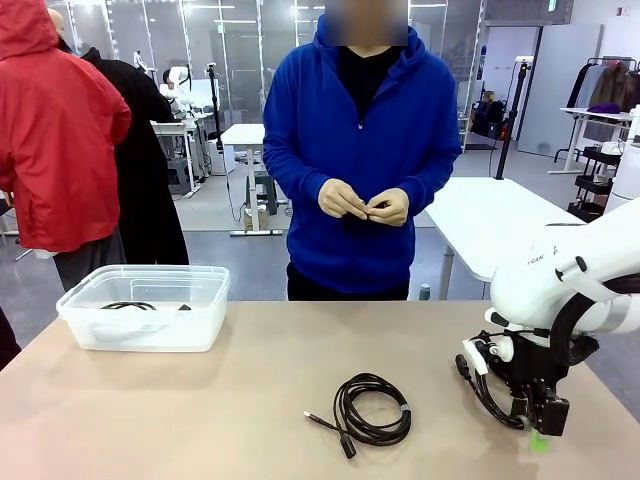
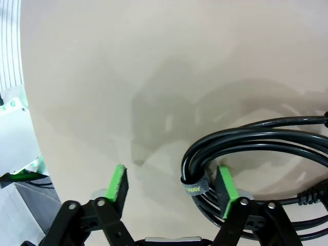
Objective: Organize and store the cables.
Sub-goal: Place the Power Cable into the Organizing box.
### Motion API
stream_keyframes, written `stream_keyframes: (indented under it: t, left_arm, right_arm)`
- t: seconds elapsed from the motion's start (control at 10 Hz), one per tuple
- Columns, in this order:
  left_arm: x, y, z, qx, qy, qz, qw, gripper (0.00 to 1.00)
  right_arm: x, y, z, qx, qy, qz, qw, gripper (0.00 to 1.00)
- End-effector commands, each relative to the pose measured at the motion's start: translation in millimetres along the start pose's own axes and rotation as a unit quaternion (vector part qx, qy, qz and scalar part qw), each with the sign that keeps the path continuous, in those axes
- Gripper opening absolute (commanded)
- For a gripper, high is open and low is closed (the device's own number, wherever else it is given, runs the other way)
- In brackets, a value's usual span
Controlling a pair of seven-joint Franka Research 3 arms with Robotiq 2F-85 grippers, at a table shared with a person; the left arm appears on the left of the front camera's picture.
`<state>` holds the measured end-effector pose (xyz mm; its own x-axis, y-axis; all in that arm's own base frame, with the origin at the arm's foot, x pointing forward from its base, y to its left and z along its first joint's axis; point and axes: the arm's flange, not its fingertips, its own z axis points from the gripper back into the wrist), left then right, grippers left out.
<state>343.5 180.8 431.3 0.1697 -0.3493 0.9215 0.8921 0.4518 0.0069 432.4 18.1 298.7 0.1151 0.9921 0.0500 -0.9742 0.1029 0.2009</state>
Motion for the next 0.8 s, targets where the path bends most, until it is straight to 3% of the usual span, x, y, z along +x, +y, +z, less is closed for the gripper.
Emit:
stream_keyframes:
  t: [0.0,0.1,0.7]
  left_arm:
    - [2.0,-2.0,-3.5,0.017,-0.007,0.003,1.000,1.00]
    - [2.0,-2.0,-3.5,0.017,-0.007,0.003,1.000,1.00]
    - [2.0,-2.0,-3.5,0.017,-0.007,0.003,1.000,1.00]
  right_arm:
    - [1.6,-2.7,1.1,-0.016,0.002,-0.006,1.000,0.15]
    - [1.2,-2.1,1.8,-0.018,0.002,-0.008,1.000,0.00]
    - [4.6,-6.5,14.0,-0.025,0.000,0.009,1.000,0.00]
